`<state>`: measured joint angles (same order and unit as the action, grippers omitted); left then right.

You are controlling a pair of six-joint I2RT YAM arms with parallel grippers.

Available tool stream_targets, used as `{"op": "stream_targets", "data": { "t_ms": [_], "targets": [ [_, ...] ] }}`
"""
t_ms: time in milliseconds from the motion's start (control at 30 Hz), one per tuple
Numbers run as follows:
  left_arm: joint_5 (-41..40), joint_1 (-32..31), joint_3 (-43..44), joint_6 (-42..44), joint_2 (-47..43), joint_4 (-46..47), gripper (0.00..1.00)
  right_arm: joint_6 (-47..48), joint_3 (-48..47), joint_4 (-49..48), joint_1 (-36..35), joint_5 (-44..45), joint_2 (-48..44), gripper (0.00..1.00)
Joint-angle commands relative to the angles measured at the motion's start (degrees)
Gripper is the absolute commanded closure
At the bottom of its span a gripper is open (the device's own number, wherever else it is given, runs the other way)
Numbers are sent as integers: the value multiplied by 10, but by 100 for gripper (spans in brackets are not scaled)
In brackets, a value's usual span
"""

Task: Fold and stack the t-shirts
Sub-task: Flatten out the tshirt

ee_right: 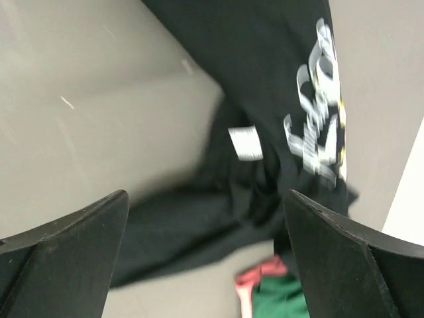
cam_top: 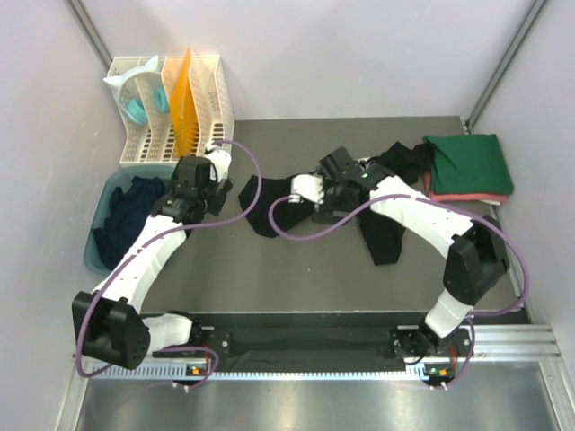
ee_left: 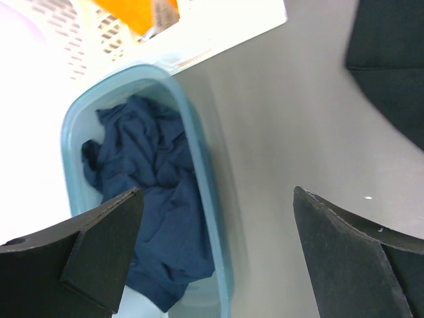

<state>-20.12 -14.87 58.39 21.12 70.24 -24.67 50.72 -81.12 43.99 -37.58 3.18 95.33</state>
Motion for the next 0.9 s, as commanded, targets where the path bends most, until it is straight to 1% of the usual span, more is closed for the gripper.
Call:
{"op": "stream_targets", "data": {
  "t_ms": [0,67,133,233,500,567,600,633,700,733,767,800,833,867],
  "targets": [
    [-65,12,-6,-11,-10,34,1,-21,9,-78,-87,-34,21,0],
    [-70,26,-8,-24,-12,36,1,-21,18,-134,-116,-2,46,0],
    [-70,38,-13,-34,-17,37,1,-22,14,-159,-134,1,78,0],
    [-64,62,-16,-40,-24,35,1,-28,-10,-211,-149,11,124,1],
    [-51,85,-16,-28,-33,37,1,-36,-82,-300,-166,54,244,2],
    [-48,90,-15,-28,-34,39,1,-36,-102,-305,-167,66,264,6],
    [-48,91,-16,-28,-34,39,1,-37,-119,-304,-167,67,281,9],
    [-48,92,-17,-28,-34,39,1,-36,-125,-307,-168,70,287,20],
    [-44,94,-16,-27,-36,42,1,-28,-130,-312,-167,75,299,32],
    [-44,96,-16,-25,-35,43,1,-25,-130,-319,-168,77,302,52],
    [-41,98,-17,-24,-36,44,1,-19,-134,-318,-168,78,304,62],
    [-41,99,-17,-20,-36,46,1,-16,-136,-315,-168,79,306,70],
    [-40,102,-17,-18,-35,48,1,-13,-139,-305,-168,81,306,87],
    [-38,104,-18,-16,-34,51,1,-6,-141,-300,-169,85,304,96]
  ]
}}
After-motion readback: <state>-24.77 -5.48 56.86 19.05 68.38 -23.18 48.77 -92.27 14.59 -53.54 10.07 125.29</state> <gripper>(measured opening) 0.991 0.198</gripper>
